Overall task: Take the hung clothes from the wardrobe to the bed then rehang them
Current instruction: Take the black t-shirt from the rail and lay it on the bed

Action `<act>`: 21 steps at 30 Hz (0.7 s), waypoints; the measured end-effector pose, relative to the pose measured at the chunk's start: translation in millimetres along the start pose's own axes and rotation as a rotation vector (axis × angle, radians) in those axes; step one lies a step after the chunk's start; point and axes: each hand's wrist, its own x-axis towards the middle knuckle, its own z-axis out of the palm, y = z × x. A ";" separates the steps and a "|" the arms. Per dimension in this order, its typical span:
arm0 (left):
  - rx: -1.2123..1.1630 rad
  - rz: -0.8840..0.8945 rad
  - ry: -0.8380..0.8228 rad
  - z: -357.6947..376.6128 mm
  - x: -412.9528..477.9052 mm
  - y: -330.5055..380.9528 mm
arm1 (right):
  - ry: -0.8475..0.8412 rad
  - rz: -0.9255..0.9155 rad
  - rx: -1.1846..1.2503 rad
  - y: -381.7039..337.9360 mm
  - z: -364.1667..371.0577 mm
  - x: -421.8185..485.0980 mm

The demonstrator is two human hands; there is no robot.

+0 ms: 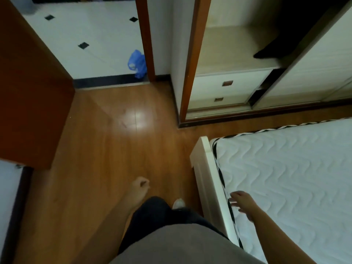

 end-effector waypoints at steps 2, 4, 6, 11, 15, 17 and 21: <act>-0.049 0.029 -0.011 -7.4 15.7 36.2 | -0.014 -0.036 0.024 -45.2 1.9 13.3; -0.066 0.072 0.012 -20.2 43.3 74.4 | -0.020 -0.075 0.032 -92.6 4.9 33.9; -0.034 0.064 0.031 -37.0 78.1 94.9 | -0.022 -0.117 0.042 -137.5 8.0 52.6; 0.206 0.231 -0.026 -78.6 172.4 175.7 | 0.083 -0.179 0.127 -236.4 -10.8 83.1; 0.383 0.498 -0.141 -88.1 218.8 294.6 | 0.235 -0.210 0.207 -298.5 -57.2 96.6; 0.436 0.616 -0.200 -79.7 230.1 355.4 | 0.319 -0.219 0.291 -318.0 -78.3 101.5; 0.399 0.787 -0.388 -41.4 230.8 442.4 | 0.424 -0.202 0.410 -330.9 -106.5 101.0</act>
